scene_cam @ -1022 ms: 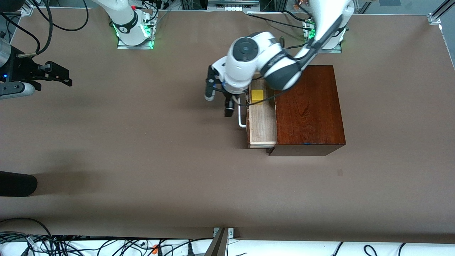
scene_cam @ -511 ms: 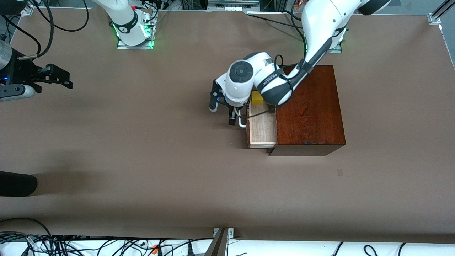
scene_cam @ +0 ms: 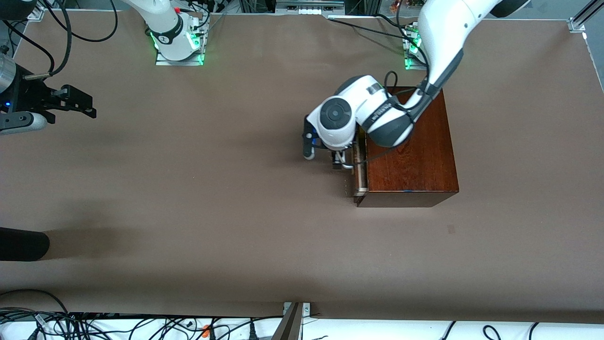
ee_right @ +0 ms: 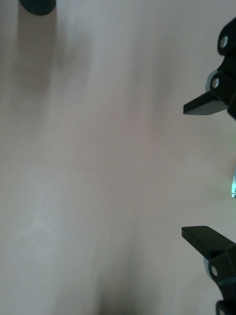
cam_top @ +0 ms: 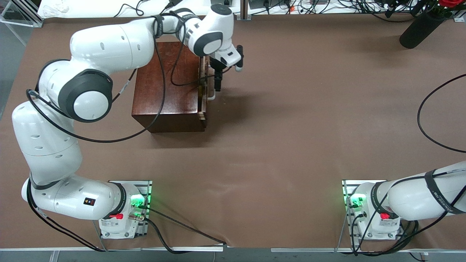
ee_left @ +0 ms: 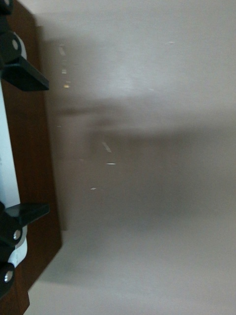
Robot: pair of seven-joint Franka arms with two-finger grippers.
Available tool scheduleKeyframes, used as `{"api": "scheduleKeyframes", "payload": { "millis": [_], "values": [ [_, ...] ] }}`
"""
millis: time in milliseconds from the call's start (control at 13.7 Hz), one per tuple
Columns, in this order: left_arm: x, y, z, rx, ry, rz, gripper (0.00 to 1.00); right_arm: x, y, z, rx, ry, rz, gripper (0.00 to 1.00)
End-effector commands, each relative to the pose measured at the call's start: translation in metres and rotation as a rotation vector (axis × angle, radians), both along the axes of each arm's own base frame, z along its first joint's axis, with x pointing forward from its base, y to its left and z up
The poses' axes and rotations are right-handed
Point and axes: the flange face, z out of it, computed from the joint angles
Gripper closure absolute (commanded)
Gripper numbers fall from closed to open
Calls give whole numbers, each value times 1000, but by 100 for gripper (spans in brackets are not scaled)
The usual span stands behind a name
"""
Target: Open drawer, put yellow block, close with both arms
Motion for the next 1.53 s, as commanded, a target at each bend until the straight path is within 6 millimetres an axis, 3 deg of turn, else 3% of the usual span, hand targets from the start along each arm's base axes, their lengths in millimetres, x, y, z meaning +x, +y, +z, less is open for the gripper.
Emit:
{"api": "scheduleKeyframes", "payload": {
  "millis": [0, 365, 657, 876, 1095, 1460],
  "values": [
    [4, 17, 12, 42, 1, -15, 0, 1, 0, 4, -10, -7, 4, 0],
    [7, 26, 17, 60, 6, 0, 0, 1, 0, 4, -8, -10, 4, 0],
    [2, 22, 44, 68, -12, 53, 0, 9, -9, -2, -18, -16, -12, 0],
    [-11, 11, 101, 7, -27, 252, 0, 11, -8, 1, -14, -20, -12, 0],
    [-8, 27, 174, 60, -62, 483, 0, 10, -8, 2, -10, -22, -12, 0],
    [39, 130, 258, 88, -85, 724, 0, 9, -13, -1, -9, -5, -20, 0]
  ]
}}
